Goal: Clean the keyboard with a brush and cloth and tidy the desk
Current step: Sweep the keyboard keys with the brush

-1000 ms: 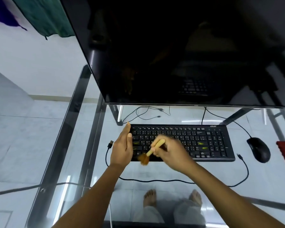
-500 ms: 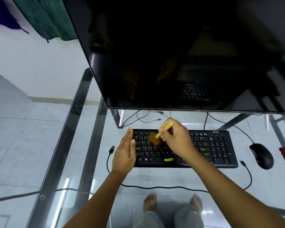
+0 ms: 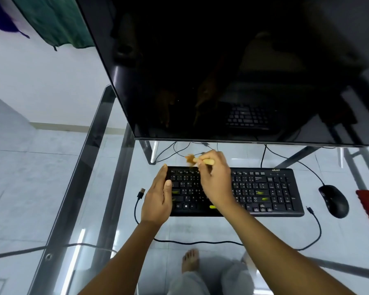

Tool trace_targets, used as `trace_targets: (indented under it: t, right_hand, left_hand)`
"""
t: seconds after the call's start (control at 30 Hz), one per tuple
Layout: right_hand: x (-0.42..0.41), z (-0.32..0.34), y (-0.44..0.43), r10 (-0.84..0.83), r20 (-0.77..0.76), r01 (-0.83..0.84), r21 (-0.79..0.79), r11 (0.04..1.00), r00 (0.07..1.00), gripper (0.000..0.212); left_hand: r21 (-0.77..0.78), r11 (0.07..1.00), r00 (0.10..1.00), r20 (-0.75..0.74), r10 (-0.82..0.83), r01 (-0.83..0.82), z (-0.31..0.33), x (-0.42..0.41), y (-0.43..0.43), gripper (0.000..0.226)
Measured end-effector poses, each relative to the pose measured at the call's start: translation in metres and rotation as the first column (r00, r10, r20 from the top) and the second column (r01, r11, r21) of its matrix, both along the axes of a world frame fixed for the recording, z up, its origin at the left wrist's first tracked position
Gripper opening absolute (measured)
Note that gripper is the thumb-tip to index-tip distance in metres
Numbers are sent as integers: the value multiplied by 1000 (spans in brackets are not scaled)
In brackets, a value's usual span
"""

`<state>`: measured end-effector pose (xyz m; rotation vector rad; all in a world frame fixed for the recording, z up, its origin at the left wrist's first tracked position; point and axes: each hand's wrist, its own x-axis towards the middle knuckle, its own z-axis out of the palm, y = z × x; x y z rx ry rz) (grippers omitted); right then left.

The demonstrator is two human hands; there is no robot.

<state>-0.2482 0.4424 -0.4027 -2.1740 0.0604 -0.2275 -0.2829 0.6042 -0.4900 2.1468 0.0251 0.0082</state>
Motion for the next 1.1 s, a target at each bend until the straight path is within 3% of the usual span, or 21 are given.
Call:
trace_targets:
  t: [0.07, 0.17, 0.23, 0.3, 0.4, 0.53, 0.63, 0.67, 0.8, 0.87, 0.9, 0.93, 1.03, 1.1]
  right_hand:
    - [0, 4, -8, -4, 53, 5, -5, 1000, 999, 16]
    - [-4, 3, -17, 139, -8, -139, -92, 986, 990, 16]
    - [-6, 2, -27, -1, 3, 1, -44, 999, 1000, 19]
    - [-15, 5, -32, -31, 33, 32, -31, 999, 999, 18]
    - [-31, 1, -24, 170, -61, -173, -33, 984, 983, 15]
    - [-41, 1, -41, -43, -7, 43, 18, 999, 999, 16]
    - [-55, 2, -39, 233, -190, -231, 36, 972, 954, 13]
    - [-57, 1, -40, 249, -204, -251, 16, 968, 947, 13]
    - [-51, 4, -53, 38, -134, -25, 96, 995, 990, 14]
    - [-49, 4, -48, 219, -260, -193, 121, 974, 941, 13]
    - [-48, 4, -45, 277, -303, -274, 52, 960, 912, 13]
    - [-45, 5, -44, 278, -298, -277, 47, 960, 913, 13]
    - [-30, 14, -43, 67, -122, -64, 28, 998, 990, 15]
    - [-28, 17, -32, 169, -183, -160, 62, 985, 969, 12]
  left_hand:
    - [1, 1000, 1000, 3, 5, -5, 2, 0, -1, 58]
    - [11, 1000, 1000, 11, 6, -7, 2, 0, 0, 58]
    - [7, 1000, 1000, 2, 6, -6, 2, 0, 0, 59]
    - [7, 1000, 1000, 1, 7, -7, 2, 0, -1, 58]
    - [10, 1000, 1000, 1, 9, -9, 1, 0, 0, 57]
    - [1, 1000, 1000, -13, 9, -9, 1, -1, -1, 57]
    - [22, 1000, 1000, -8, 10, -10, 1, 0, -1, 56]
    - [23, 1000, 1000, -8, 10, -9, 1, 0, 0, 56]
    - [17, 1000, 1000, 0, 11, -11, 1, -1, -2, 57]
    - [27, 999, 1000, -2, 19, -19, 1, 1, -3, 57]
    - [34, 999, 1000, -4, 21, -21, 1, 1, -2, 57]
    - [33, 999, 1000, -5, 20, -20, 1, 0, -2, 57]
    - [24, 1000, 1000, -2, 11, -11, 2, 0, -2, 57]
    - [29, 999, 1000, -2, 15, -15, 1, 0, -1, 57]
